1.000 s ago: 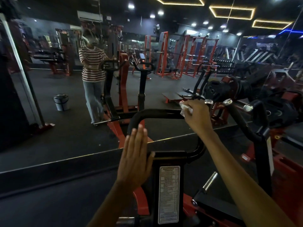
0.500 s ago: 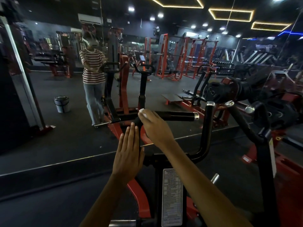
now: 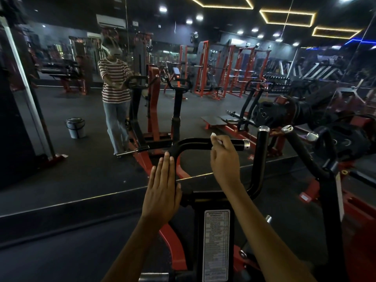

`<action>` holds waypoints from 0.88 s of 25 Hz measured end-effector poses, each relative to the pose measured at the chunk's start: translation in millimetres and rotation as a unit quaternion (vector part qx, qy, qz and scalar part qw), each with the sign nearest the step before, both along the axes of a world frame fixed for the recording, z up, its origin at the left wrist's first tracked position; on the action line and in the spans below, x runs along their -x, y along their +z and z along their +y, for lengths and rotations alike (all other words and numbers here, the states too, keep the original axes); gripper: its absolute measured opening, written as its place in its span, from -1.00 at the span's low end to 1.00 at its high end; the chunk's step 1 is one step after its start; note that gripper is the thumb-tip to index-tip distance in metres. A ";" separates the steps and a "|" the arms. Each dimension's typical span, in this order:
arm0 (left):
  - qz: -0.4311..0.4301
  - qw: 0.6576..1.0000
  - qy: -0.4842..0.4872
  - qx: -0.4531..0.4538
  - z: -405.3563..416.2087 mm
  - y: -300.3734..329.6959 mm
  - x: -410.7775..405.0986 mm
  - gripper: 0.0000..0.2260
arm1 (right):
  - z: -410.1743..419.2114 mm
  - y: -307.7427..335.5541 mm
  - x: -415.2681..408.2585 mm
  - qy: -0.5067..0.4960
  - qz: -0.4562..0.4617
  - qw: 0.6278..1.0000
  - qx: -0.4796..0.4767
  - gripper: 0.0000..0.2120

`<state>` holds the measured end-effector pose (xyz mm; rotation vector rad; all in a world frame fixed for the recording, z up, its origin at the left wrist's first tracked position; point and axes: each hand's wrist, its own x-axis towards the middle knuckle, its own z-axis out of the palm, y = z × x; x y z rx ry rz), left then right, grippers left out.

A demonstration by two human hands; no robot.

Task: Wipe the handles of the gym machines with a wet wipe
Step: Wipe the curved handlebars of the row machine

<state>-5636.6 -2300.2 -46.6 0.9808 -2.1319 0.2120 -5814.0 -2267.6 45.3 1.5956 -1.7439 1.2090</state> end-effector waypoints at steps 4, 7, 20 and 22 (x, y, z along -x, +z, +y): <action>-0.002 1.000 0.000 -0.001 -0.7 -1.1 0.3 -0.42 | -12.9 -1.6 -38.3 0.042 -0.051 0.997 0.040 -0.76; -0.005 1.000 0.004 0.000 -1.0 -2.4 0.2 -0.43 | -19.2 -0.5 -59.0 0.087 -0.052 0.995 0.027 -0.71; -0.007 1.000 0.002 -0.007 -1.1 -0.6 -1.4 -0.43 | -21.7 74.3 4.8 -0.036 -0.060 0.971 -0.227 -0.92; -0.012 1.000 0.007 -0.005 -1.0 -0.6 -0.8 -0.43 | -30.1 78.8 -14.2 -0.018 -0.049 0.970 -0.235 -0.93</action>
